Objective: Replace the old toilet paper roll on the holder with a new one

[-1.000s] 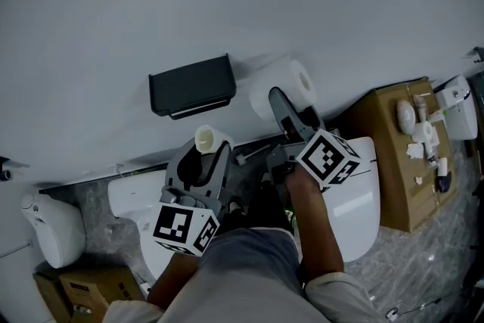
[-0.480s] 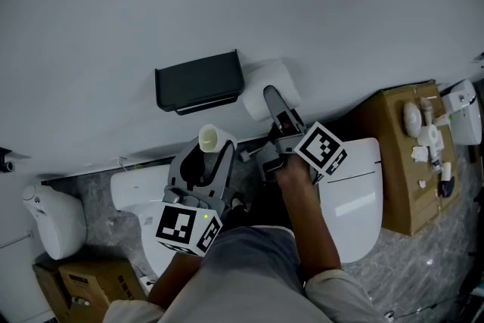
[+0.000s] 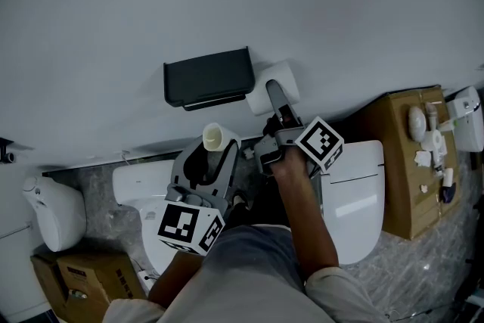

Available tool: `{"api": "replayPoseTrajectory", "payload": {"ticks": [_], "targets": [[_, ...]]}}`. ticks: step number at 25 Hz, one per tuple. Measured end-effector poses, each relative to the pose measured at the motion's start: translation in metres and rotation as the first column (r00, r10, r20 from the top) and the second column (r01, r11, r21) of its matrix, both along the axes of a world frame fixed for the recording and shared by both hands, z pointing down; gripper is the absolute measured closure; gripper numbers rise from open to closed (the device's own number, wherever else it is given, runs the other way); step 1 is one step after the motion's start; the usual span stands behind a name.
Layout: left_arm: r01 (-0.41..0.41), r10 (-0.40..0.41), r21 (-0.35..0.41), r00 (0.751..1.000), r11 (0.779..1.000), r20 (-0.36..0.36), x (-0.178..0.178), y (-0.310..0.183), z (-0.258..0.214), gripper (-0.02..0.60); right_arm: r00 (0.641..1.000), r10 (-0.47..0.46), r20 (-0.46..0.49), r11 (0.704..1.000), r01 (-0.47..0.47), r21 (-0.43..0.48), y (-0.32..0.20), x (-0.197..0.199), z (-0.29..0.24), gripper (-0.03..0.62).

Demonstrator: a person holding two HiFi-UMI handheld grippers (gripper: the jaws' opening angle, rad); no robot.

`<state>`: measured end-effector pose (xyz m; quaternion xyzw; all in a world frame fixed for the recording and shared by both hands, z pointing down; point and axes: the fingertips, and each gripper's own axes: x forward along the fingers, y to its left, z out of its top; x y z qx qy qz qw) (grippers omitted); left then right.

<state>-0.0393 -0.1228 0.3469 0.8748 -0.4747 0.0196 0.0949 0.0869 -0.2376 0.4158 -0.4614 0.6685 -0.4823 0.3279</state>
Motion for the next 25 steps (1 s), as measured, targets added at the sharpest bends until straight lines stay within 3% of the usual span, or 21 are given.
{"api": "replayPoseTrajectory", "payload": {"ticks": [6,25], "targets": [[0.016,-0.016,0.001,1.000,1.000,-0.009,-0.016,0.001,-0.001,0.433,0.994,0.006,0.108,1.000,-0.004,-0.021,-0.002,-0.018,0.005,0.203],[0.105,-0.105,-0.015,0.994,0.994,0.003,-0.029,0.004,0.007,0.433,0.975,-0.028,0.220,0.999,0.034,-0.024,0.001,-0.067,0.019,0.203]]}}
